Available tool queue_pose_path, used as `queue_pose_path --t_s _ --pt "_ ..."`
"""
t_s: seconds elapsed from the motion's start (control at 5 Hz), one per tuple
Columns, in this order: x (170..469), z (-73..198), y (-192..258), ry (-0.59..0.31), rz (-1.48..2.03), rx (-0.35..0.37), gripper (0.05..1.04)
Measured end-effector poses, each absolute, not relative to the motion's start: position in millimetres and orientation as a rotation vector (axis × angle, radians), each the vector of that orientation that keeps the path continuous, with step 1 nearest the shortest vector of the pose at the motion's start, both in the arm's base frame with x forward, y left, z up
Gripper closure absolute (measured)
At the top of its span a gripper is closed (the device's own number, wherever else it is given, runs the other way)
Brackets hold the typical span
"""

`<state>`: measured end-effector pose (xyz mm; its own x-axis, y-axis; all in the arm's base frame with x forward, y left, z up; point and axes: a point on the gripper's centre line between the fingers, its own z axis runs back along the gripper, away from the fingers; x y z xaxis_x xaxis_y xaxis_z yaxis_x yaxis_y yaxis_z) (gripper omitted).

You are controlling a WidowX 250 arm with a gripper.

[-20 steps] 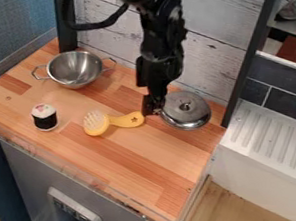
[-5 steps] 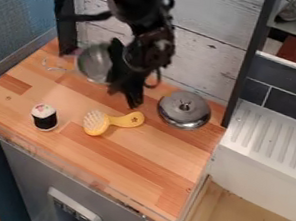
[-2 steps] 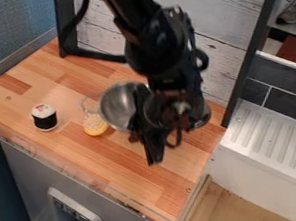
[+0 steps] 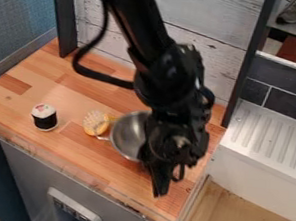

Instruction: Move the silver pot to the right bottom of the table

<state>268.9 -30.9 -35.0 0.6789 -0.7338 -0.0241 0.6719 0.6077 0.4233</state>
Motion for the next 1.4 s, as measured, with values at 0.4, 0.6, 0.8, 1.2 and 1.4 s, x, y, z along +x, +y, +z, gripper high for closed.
queue_pose_path --t_s 0.4,0.6,0.8,1.2,1.4 --pt "264 -46 -42 -0.145 -0.851 0.423 0.981" --pt "262 -46 -44 -0.123 -0.874 0.436 0.802" --pt "260 -35 -43 -0.155 -0.892 0.444 0.514" --pt "259 13 -42 -0.272 -0.869 0.453 0.07" --pt "261 39 -39 -0.34 -0.857 0.483 0.075"
